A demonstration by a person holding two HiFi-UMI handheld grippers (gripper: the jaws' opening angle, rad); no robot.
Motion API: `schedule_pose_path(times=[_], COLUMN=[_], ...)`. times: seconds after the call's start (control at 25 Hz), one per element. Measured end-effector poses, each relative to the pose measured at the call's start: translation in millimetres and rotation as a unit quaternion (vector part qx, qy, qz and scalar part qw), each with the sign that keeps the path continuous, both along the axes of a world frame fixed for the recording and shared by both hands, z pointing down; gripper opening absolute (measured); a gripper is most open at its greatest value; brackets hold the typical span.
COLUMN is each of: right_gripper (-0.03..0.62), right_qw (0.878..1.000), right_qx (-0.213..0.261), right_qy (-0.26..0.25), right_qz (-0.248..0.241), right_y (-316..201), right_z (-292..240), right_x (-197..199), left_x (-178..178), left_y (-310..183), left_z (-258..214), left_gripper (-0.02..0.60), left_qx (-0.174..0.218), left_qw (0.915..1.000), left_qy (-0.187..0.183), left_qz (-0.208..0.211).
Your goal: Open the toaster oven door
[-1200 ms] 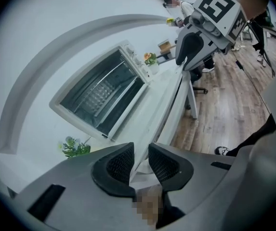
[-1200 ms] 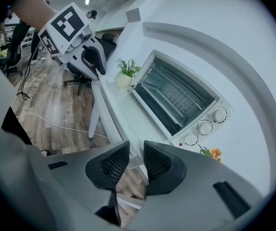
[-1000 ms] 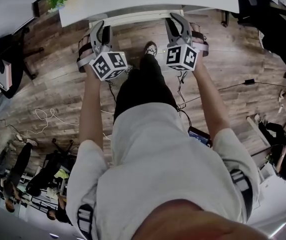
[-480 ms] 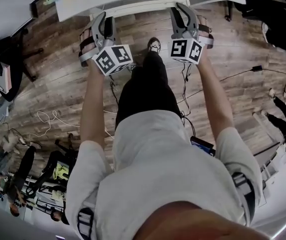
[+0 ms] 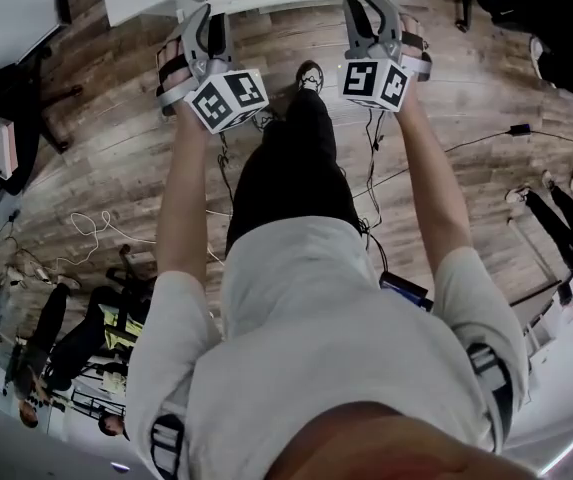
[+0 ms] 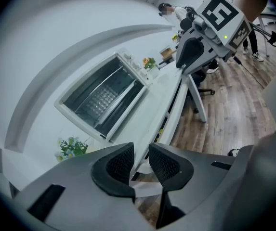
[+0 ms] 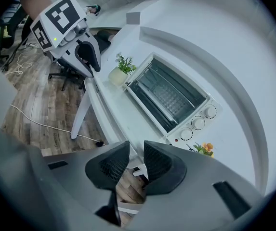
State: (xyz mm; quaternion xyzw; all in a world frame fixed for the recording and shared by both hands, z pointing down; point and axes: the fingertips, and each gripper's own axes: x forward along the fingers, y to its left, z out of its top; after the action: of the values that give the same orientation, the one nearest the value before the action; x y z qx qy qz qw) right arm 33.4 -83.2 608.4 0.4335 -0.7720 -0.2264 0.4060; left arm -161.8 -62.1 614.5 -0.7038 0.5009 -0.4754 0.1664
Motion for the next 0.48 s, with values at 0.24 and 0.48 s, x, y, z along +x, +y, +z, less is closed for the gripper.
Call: schedule_pose_path(times=[0.24,0.48], right_gripper=[0.092,0.094], right_qw=[1.0,1.0], right_qx=[0.006,-0.002], right_qy=[0.0,0.004], right_qz=[0.007,0.011], right_y=[3,2], right_z=[7,19], right_x=[5,-1], left_x=[5,-1], left_y=[3,2], left_z=[6,18], left_gripper=[0.101,0.105], left_qx=[-0.001,-0.01], left_qw=[1.0,0.9999], left_qy=[-0.002,0.001], left_qz=[0.0,-0.006])
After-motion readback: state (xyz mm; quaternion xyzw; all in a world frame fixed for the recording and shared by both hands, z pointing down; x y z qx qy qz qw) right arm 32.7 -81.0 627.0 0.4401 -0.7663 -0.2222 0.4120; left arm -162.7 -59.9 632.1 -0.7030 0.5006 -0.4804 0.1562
